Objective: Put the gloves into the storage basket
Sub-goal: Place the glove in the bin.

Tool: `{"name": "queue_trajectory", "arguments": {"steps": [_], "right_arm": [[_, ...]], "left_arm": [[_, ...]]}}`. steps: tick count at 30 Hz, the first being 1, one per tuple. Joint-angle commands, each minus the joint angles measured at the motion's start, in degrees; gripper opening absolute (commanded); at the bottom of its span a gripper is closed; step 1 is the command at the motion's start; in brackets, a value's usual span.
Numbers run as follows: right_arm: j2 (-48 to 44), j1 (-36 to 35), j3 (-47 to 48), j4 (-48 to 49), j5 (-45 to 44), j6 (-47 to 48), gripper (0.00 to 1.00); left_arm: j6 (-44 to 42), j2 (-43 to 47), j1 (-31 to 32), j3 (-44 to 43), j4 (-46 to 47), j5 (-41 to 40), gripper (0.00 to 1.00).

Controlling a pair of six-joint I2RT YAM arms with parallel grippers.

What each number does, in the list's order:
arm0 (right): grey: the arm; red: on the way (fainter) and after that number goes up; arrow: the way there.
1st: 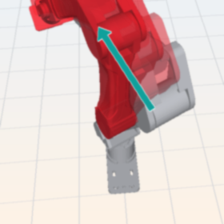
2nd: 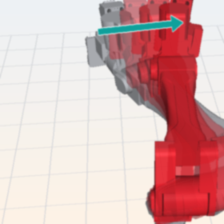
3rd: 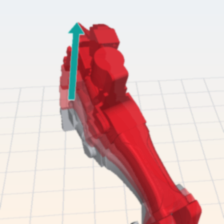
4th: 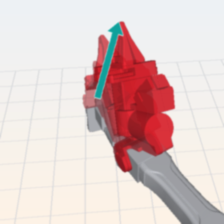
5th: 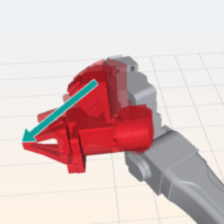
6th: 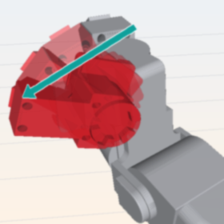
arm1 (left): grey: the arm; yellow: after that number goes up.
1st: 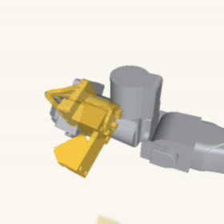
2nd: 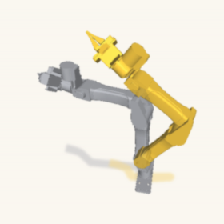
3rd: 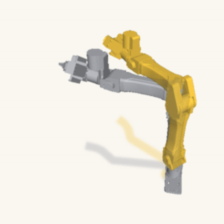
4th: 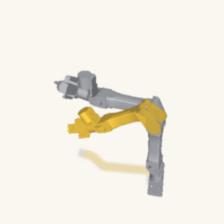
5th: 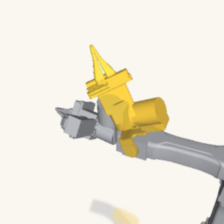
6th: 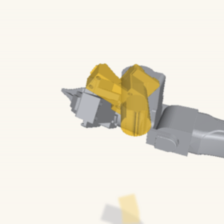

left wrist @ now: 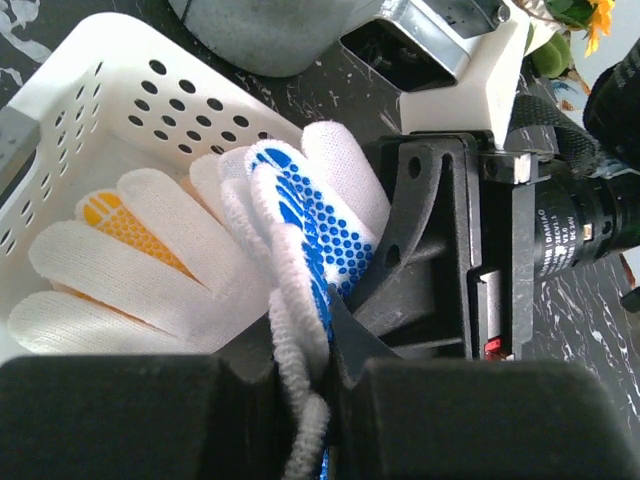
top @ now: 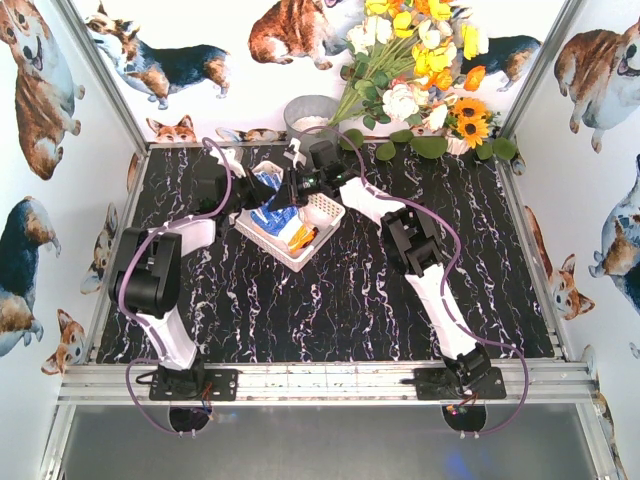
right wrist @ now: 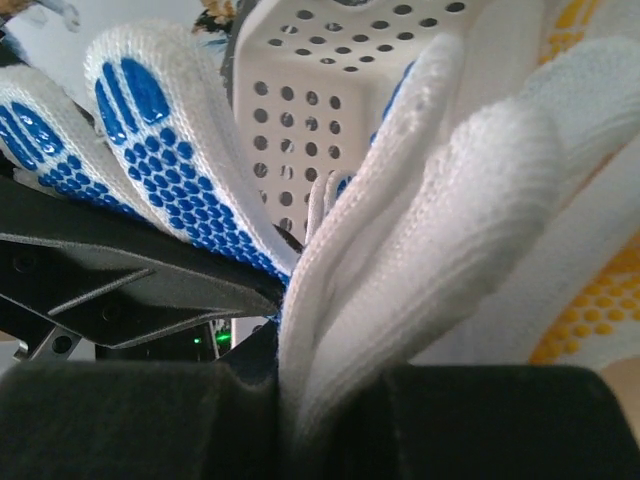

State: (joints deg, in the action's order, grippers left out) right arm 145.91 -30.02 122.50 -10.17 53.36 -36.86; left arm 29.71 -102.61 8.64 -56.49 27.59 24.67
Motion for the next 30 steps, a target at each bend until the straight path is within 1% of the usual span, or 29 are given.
{"name": "queue_trajectory", "arguments": {"steps": [1,3,5,8,11,17,22,30], "right_arm": [[1.2,1.4,3.5,-2.0,-6.6,5.9,0.08],[0.7,1.5,3.5,-3.2,-7.2,7.1,0.2],[0.0,1.5,3.5,-4.7,-8.0,8.4,0.28],[-1.1,1.5,3.3,-6.9,-9.1,10.3,0.35],[-2.0,1.5,3.0,-8.4,-10.2,11.8,0.38],[-4.0,1.5,2.4,-12.3,-13.2,15.2,0.38],[-4.8,1.5,2.2,-15.0,-14.4,17.4,0.36],[-5.5,1.4,4.2,-18.9,-15.4,19.2,0.11]], "left_arm": [[-0.1,-1.5,0.1,-1.8,-0.4,3.4,0.0],[0.0,-2.1,0.1,-1.7,-0.1,3.0,0.0],[0.2,-2.5,-0.1,-1.3,0.4,2.1,0.0],[0.9,-3.5,-0.5,-0.7,2.3,1.4,0.0],[1.5,-4.9,-0.6,-1.4,3.5,1.8,0.0],[1.4,-6.6,-0.8,-1.6,4.5,0.1,0.0],[1.5,-7.7,-1.0,-1.0,5.8,-1.8,0.0],[1.2,-8.8,-1.0,-1.3,5.8,-3.3,0.0]]}}
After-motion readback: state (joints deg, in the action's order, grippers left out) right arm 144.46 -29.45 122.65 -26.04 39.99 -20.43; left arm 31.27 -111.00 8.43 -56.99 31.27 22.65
